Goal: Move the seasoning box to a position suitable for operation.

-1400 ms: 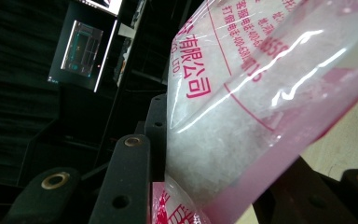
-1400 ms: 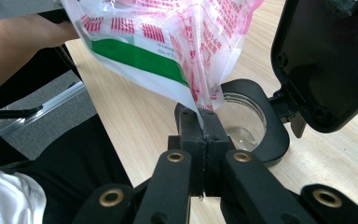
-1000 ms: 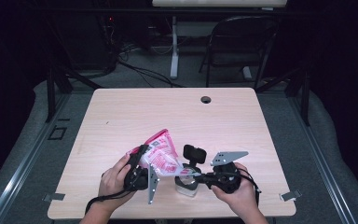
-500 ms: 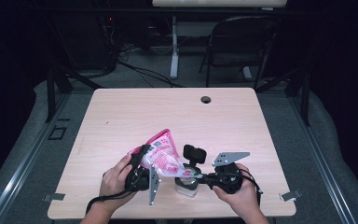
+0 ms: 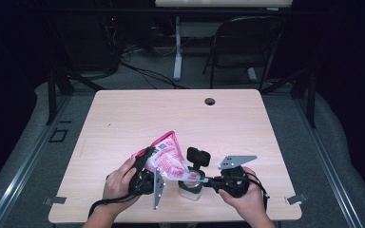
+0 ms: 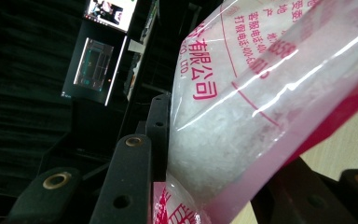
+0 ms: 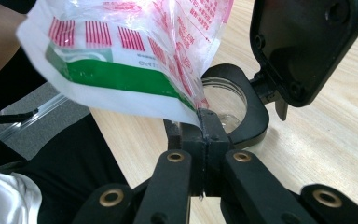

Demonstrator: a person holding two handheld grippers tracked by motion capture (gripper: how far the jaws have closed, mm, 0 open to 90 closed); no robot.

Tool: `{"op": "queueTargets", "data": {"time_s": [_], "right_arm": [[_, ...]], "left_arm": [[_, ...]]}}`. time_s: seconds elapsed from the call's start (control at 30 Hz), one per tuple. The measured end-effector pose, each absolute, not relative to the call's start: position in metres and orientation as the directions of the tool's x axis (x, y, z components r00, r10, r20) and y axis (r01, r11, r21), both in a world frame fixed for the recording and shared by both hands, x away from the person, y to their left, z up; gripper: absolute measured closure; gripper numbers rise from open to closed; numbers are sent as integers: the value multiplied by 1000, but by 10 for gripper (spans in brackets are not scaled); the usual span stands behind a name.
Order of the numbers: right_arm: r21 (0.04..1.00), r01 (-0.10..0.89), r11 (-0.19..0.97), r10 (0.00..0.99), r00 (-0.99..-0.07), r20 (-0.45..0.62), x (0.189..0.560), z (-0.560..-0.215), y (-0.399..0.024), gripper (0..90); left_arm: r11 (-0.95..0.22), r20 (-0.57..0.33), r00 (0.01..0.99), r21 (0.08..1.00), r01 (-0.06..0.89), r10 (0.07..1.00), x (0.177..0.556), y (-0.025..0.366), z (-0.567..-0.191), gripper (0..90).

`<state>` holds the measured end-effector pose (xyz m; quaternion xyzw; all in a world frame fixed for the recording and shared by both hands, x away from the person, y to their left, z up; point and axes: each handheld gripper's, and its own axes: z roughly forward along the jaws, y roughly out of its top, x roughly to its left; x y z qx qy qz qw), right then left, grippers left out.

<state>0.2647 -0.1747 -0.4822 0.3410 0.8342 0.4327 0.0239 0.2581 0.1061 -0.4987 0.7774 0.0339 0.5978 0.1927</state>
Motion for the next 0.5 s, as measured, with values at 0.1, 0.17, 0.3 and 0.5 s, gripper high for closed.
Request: {"op": "queueTargets", "data": {"time_s": [0.1,0.17,0.3,0.5], "right_arm": [[740,550,387,590,-765,260,265,-483,-175,900],[738,552,387,592,-763,260,265,-484,-175,900],[737,553,389,592,-763,259,265,-484,-176,900],[737,553,389,592,-763,260,265,-484,-176,900]], "left_arm": [[-921,914,285,345,-180,287,258,106,-499,694],[-921,915,284,344,-180,286,258,105,-499,694],[-922,917,283,340,-183,282,258,105,-499,694],[-924,920,279,334,-185,276,257,105,-497,694]]}}
